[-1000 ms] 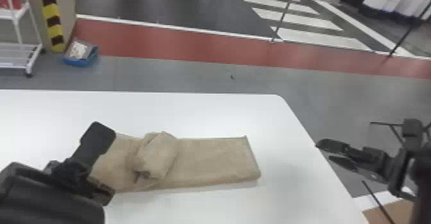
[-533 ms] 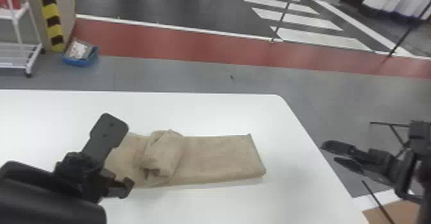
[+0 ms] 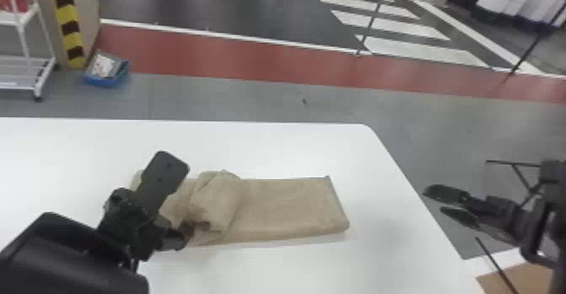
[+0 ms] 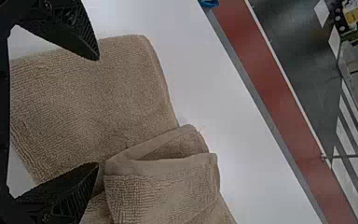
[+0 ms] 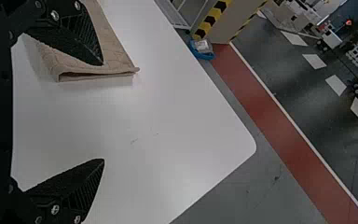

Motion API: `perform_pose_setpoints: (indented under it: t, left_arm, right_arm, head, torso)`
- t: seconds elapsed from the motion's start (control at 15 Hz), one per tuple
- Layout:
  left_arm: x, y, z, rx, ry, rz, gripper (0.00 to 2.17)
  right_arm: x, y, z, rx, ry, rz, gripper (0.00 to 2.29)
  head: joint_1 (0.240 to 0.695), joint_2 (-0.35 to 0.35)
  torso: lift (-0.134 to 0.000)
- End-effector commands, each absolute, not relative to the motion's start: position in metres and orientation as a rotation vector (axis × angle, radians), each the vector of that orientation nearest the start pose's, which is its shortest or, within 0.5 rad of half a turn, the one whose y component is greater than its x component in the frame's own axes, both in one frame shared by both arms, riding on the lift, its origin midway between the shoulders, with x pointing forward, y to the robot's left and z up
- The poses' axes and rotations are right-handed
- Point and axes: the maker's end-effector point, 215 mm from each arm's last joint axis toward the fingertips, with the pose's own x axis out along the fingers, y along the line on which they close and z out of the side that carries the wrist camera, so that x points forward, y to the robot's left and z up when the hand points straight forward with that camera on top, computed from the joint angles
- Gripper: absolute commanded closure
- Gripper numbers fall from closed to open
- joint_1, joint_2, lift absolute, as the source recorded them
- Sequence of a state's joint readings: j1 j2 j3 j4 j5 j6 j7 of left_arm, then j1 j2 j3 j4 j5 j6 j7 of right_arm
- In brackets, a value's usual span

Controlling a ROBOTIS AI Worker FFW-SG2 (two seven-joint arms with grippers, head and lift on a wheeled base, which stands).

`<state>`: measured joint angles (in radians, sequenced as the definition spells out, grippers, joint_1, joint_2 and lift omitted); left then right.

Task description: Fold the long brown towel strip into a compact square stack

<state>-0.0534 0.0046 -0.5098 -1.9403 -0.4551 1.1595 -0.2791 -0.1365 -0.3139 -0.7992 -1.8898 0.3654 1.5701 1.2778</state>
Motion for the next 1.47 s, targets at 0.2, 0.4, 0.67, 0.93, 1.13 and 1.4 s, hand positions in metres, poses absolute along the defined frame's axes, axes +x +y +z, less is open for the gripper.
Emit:
perform_pose_setpoints:
  t: [0.2, 0.4, 0.67, 0.93, 1.13, 1.4]
  left_arm:
    - [0.489, -0.01, -0.407, 0.317, 0.585, -0.51, 0.1]
    - [0.472, -0.037, -0.386, 0.235, 0.544, -0.586, 0.1]
    - [0.426, -0.083, -0.393, 0.175, 0.577, -0.732, 0.12]
    - [0.417, -0.088, -0.385, 0.159, 0.573, -0.775, 0.14]
    - [0.454, -0.028, -0.334, 0.108, 0.476, -0.649, 0.13]
    - [0.474, 0.117, -0.326, -0.002, 0.474, -0.425, 0.13]
  right_arm:
    - [0.399, -0.522, -0.346, 0.663, 0.685, 0.015, 0.16]
    - [0.403, -0.514, -0.35, 0.666, 0.693, 0.025, 0.16]
    - [0.414, -0.498, -0.351, 0.671, 0.694, 0.052, 0.16]
    - [0.441, -0.452, -0.348, 0.716, 0.664, 0.144, 0.17]
    - [0.477, -0.38, -0.318, 0.747, 0.593, 0.315, 0.18]
    - [0.515, -0.249, -0.309, 0.588, 0.681, 0.482, 0.2]
  head:
    - [0.695, -0.35]
    - [0.695, -0.35]
    - [0.695, -0.35]
    - [0.695, -0.35]
    - [0.695, -0.35]
    - [0.695, -0.35]
  torso:
    - [-0.124]
    - [-0.124]
    - [-0.124]
    - [-0.124]
    - [-0.124]
    - [-0.124]
